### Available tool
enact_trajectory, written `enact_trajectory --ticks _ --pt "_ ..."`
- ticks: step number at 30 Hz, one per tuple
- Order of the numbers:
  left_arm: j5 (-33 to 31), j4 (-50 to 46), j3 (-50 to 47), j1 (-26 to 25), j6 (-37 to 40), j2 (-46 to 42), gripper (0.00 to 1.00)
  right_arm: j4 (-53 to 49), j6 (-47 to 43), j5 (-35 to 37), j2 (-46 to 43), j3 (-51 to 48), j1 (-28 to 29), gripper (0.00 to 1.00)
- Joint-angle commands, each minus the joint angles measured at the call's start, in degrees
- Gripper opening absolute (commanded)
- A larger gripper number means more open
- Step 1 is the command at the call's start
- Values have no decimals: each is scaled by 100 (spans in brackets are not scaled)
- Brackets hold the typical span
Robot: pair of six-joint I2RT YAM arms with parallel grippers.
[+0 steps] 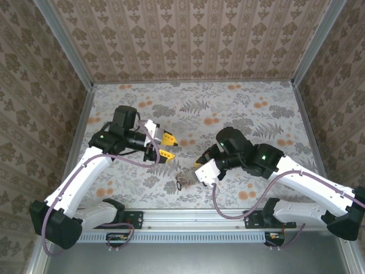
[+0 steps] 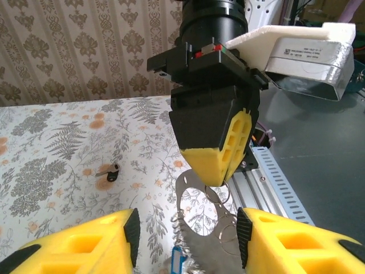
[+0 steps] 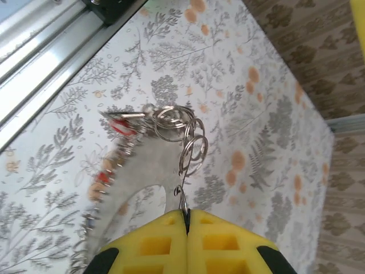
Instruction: Put the keys on the keyring
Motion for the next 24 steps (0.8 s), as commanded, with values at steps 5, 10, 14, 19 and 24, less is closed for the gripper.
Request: enact_trajectory --ticks 5,10,14,19,24 --pt "-445 127 -289 -291 153 -183 52 -689 1579 -759 398 700 -480 0" --pt "-941 100 -183 -493 419 -206 51 141 2549 -1544 302 268 -964 0" --pt "-1244 271 -220 -683 490 -218 49 1057 3089 -1992 94 -231 -1205 0" --pt "-1856 847 -400 -1155 348 -126 45 2114 3607 -2344 -91 -750 -1322 0" --pt "-2376 1005 -452 -1350 452 39 39 2489 3526 -2377 -141 -974 -1330 0"
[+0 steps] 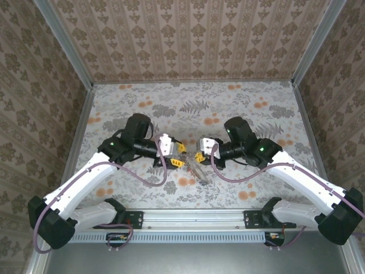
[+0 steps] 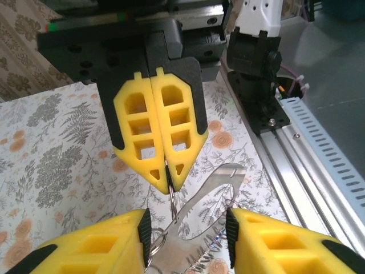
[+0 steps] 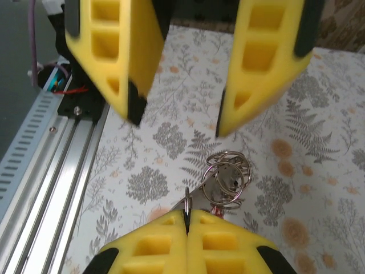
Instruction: Put the keys on the keyring
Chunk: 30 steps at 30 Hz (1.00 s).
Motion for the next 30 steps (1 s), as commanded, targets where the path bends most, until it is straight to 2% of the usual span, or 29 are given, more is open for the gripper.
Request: enact_trajectory --ticks 1,4,9,14,19,23,26,30 --pt "-461 150 -10 -64 197 137 38 852 201 -368 -229 -158 -33 0" --pt "-520 1 68 -82 342 270 36 1205 276 -318 -266 -310 -34 0" --pt "-717 18 172 -142 308 350 27 1272 269 -313 -227 -308 -34 0" --pt "-849 -16 185 -202 423 412 28 986 44 -415 -227 -224 -34 0" --pt "-692 -421 201 -190 889 601 32 146 -956 -525 -279 -12 17 0" --pt "-384 -1055 381 -184 1278 818 26 -622 -1745 -474 -257 300 106 0" --pt "-416 -1114 382 -177 1347 841 24 -948 -1999 -444 -219 465 114 0" --pt "-405 -1069 359 -163 1394 834 10 -1196 -2117 -480 -200 534 125 0"
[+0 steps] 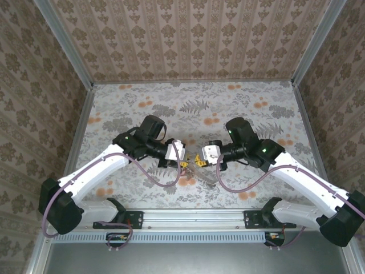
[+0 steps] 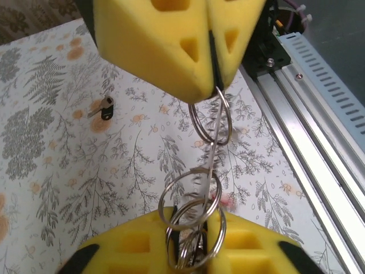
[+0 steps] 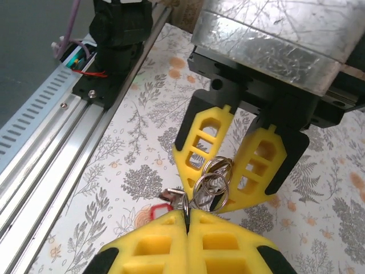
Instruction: Put the keys on the keyring
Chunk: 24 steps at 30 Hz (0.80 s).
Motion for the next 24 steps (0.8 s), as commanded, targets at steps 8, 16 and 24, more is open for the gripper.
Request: enact_trajectory --ticks 8,16,24 --pt "449 -528 342 20 516 64 0 -636 -614 -225 -58 358 122 0" --pt "942 -1216 890 33 963 365 0 -1170 -1174 100 112 656 440 0" --pt "1150 -2053 1395 -27 1605 640 0 -1895 -1749 775 297 1199 720 0"
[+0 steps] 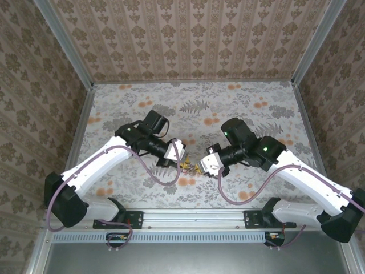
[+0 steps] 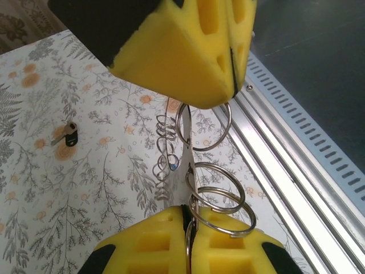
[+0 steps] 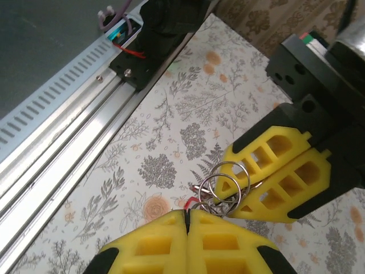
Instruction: Put the keys on the keyring
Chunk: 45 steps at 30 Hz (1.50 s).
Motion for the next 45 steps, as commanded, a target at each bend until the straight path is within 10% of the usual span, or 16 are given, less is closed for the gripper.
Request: enact_trajectory --ticks 1,12,45 --pt "487 -547 411 -64 543 119 0 -636 -469 359 92 384 104 0" --pt "624 -865 577 -166 874 347 0 -800 -719 578 188 680 183 0" --pt "816 -575 557 -296 1099 154 0 589 487 -2344 306 -179 -629 0"
